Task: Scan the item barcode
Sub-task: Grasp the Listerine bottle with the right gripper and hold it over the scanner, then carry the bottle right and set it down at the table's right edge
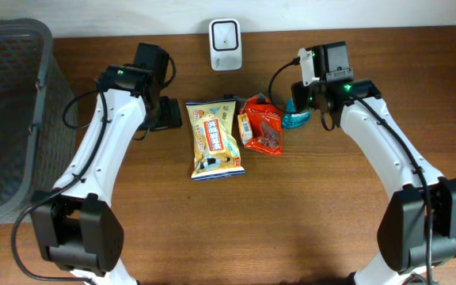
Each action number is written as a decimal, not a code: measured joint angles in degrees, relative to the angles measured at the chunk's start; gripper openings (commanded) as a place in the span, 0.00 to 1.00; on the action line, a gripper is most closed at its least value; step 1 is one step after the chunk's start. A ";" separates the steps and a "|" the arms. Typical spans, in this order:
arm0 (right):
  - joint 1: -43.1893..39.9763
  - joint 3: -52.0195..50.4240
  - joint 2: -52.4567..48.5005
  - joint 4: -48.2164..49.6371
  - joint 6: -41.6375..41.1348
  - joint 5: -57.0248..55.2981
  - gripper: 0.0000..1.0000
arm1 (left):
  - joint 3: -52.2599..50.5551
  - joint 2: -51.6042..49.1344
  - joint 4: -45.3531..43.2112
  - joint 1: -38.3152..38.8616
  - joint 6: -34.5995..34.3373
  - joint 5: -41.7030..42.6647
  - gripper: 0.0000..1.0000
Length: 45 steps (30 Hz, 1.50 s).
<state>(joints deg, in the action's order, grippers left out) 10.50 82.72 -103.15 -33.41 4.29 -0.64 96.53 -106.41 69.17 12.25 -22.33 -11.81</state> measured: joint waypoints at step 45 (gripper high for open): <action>-2.84 16.13 -29.97 52.52 -115.23 31.50 0.04 | 0.00 0.00 0.04 0.00 0.00 0.00 0.99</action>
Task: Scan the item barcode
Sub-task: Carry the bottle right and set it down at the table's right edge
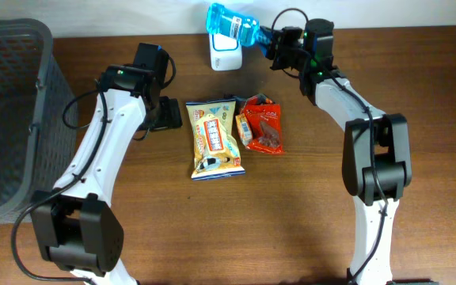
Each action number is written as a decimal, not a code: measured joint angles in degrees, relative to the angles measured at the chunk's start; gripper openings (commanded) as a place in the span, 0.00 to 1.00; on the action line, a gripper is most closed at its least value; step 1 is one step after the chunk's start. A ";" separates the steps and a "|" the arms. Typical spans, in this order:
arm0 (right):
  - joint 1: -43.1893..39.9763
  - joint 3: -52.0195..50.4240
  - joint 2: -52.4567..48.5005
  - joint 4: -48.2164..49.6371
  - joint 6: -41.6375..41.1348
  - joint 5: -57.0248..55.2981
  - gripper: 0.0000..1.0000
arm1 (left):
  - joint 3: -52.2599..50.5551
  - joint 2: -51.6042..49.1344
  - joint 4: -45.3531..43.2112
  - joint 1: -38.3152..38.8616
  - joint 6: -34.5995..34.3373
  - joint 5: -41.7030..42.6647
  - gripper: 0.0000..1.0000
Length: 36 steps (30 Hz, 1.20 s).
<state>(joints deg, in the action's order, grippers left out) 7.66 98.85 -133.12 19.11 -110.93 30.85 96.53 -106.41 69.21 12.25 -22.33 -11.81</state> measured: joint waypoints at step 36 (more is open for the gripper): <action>-47.60 41.29 0.00 -88.08 88.48 -40.81 0.71 | 0.00 0.00 -0.07 -0.07 0.00 -0.02 0.99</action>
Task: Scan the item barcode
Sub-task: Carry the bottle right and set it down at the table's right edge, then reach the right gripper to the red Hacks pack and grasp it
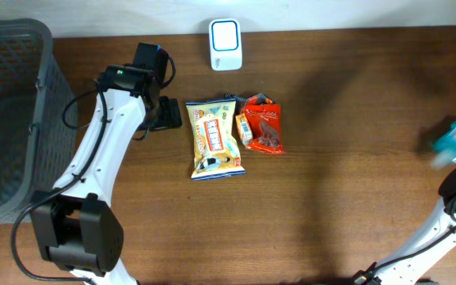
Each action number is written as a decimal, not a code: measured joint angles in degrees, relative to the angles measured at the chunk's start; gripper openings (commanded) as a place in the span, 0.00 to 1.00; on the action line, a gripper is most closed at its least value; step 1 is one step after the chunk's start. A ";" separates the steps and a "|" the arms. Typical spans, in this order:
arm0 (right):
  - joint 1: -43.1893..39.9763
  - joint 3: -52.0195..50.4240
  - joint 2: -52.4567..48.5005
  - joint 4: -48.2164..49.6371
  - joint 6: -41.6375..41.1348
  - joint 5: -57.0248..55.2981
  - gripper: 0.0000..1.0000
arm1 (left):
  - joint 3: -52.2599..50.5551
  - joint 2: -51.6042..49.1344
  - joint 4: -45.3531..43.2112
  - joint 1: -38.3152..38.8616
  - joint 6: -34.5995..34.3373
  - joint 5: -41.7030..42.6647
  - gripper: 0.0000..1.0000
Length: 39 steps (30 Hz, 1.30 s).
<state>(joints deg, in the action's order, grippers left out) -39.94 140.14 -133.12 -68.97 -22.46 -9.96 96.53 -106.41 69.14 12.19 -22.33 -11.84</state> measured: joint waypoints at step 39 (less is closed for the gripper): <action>-10.95 -38.21 4.50 32.13 -12.83 17.88 0.99 | 0.00 0.00 0.02 0.00 0.00 0.02 0.99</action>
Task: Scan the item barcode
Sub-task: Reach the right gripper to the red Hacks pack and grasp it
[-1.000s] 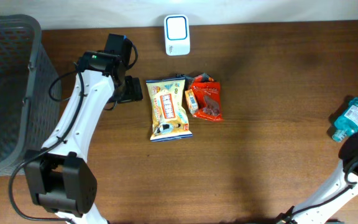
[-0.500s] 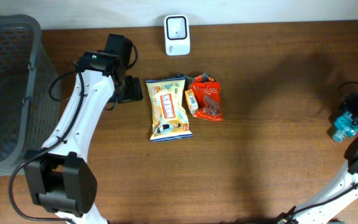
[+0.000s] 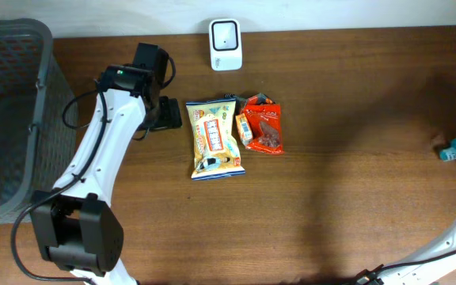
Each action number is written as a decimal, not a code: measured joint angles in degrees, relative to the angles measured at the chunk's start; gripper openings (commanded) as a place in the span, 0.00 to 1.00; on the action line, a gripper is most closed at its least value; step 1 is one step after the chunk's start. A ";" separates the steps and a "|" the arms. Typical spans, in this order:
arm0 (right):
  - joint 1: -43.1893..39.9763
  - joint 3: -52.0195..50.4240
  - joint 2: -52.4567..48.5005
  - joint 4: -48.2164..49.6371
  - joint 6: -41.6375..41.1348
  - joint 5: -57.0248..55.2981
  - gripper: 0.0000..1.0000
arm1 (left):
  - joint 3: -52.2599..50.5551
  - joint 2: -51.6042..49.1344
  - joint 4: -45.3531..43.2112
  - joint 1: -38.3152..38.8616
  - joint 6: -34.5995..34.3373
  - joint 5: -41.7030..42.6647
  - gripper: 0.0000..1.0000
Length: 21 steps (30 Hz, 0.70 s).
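Note:
The white barcode scanner [image 3: 226,34] stands at the table's back edge. A blue bottle lies at the far right edge of the overhead view, partly cut off. Whether anything holds it does not show. Of my right arm only a dark link shows at the lower right; its gripper is out of frame. A yellow snack bag [image 3: 216,138] and a red snack pack [image 3: 261,127] lie side by side in the middle. My left gripper [image 3: 165,115] rests just left of the yellow bag; its jaw state is unclear.
A dark mesh basket [image 3: 6,119] fills the left edge of the view. My left arm [image 3: 101,150] runs from the lower left up beside the basket. The wooden table [image 3: 347,198] stretches between the snacks and the bottle.
The blue bottle was a blur at the right edge; now it is sharp, a little lower and farther right. The left arm, snacks and scanner have not moved.
My right gripper was at the blue bottle beside the red pack. Then it held the bottle up in front of the scanner. After that the bottle was at the far right edge with the arm almost out of frame, and it is there now.

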<state>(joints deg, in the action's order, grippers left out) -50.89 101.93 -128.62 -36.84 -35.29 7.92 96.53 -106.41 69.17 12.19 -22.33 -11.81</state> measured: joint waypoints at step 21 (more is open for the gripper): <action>66.31 5.40 0.02 -28.44 19.63 7.76 0.16 | 0.00 0.00 -0.04 -0.04 0.00 0.00 0.99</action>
<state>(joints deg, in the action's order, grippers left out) 15.42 107.33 -128.60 -65.28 -15.66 15.68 96.53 -106.41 69.12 12.14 -22.33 -11.81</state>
